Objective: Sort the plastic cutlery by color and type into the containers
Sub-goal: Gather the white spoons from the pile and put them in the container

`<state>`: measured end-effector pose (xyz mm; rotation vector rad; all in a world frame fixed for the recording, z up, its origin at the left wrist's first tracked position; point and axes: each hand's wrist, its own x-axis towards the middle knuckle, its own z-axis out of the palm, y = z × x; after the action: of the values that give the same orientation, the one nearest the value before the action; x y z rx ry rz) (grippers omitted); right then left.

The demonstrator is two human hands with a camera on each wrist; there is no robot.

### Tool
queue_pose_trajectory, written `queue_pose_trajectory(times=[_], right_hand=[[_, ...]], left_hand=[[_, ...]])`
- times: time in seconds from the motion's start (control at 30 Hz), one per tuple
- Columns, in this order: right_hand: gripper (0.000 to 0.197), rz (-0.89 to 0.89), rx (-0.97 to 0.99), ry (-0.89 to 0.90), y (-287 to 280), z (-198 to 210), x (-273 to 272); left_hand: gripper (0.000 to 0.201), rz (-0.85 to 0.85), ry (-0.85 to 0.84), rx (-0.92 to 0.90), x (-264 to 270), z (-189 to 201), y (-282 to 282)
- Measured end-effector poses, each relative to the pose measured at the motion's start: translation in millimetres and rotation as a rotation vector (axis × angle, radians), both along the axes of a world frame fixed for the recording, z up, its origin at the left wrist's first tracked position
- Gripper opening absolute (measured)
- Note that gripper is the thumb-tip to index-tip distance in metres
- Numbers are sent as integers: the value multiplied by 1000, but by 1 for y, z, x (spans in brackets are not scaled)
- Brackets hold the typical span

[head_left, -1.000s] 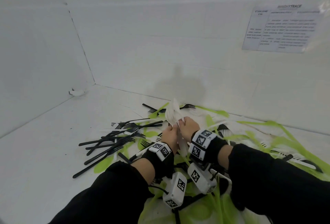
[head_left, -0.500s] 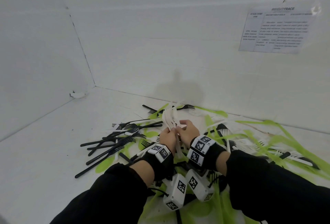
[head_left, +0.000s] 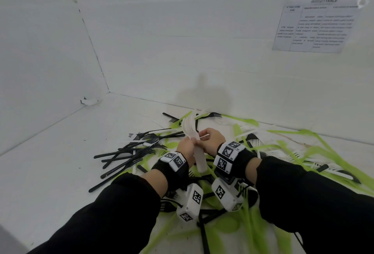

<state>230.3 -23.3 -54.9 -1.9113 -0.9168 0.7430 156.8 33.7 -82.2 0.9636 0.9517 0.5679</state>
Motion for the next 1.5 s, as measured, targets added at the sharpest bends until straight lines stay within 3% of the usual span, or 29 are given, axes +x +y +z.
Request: queue_pose_trajectory(times=[0.17,0.5,0.57,0.67,0.87,1.1,1.2,1.3,1.5], right_hand=[[14,100,-51,89,-1,-2,3],[10,185,-22,222,16,-3,-1],[5,292,-72,12,18,1,-2],[30,466,-218,-286,31,12,1],[37,477,-379,-653,87,21,26],[56,758,-415,-763,133,-14,7],[47,825,-420,-834,141,-18,0],[35,811,-452,-874,140,-19,5],[26,614,-349,-819,122,-3,25]], left_hand=[[40,-113,42,60,-12,9,-3],[37,-92,-17,39,-24,9,7],[39,-63,-2,16,-27,8,11],[37,26,50,-2,-31,2,19],[28,178,95,-38,-48,1,33],[21,238,84,-122,-52,-1,40],[24,236,104,-121,-54,-5,41],[27,251,120,-120,-53,-9,40],[30,268,112,-97,-52,-4,34]])
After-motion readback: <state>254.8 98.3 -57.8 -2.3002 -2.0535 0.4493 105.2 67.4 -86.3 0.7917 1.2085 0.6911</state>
